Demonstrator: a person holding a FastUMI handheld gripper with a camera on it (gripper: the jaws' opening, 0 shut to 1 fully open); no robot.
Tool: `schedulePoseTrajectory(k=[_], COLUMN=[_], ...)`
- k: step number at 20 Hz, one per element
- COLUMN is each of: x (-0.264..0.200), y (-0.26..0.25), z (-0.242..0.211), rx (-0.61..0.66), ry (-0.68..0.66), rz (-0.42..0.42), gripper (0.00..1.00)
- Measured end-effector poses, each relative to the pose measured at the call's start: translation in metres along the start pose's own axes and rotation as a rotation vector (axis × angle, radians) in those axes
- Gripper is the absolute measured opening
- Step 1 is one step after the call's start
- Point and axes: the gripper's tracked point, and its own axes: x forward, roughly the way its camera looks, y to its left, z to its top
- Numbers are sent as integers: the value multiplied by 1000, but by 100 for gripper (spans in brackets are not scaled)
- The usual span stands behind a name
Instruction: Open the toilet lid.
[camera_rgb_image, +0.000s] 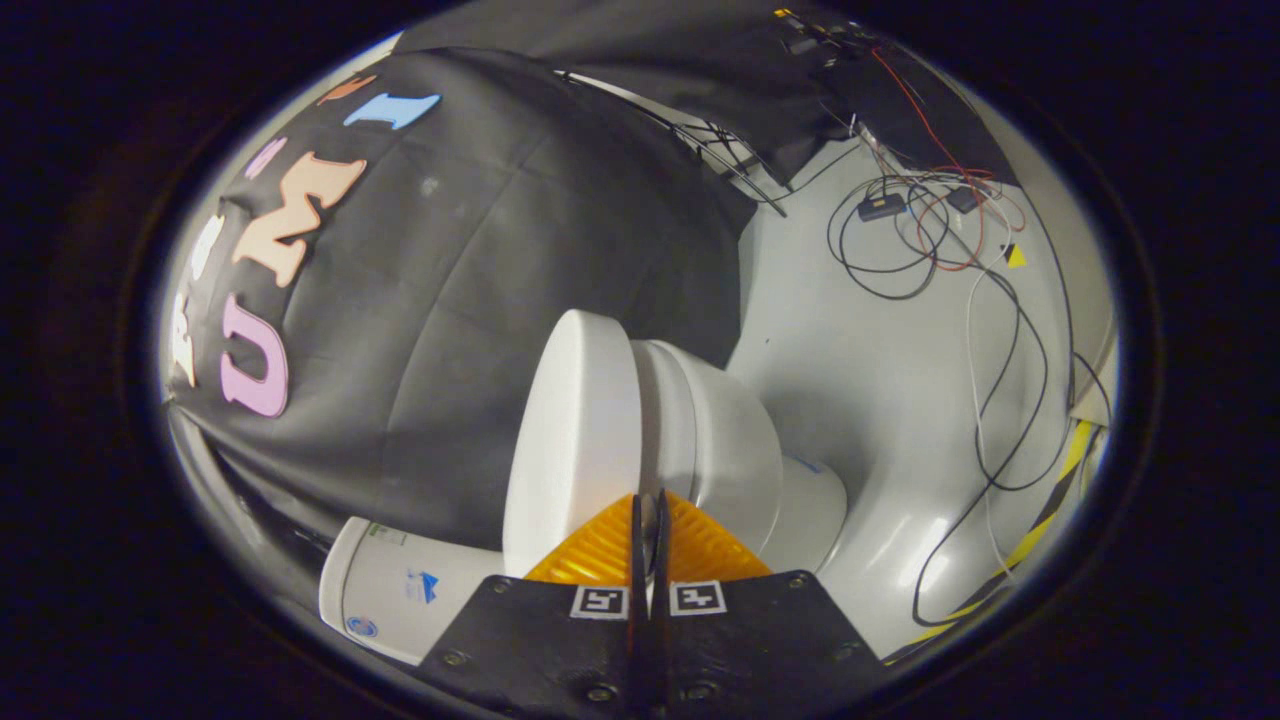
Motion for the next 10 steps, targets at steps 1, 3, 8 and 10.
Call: schedulePoseTrajectory(k=[1,3,8,10], x=[-3,-8,-22,-27], y=[3,13,39,49], z=[1,4,10,12], rx=[-12,-18,-27,-36], ry=[-5,-23,-63,-74], rz=[-9,-17,-10,-4], gripper=[1,1,1,1])
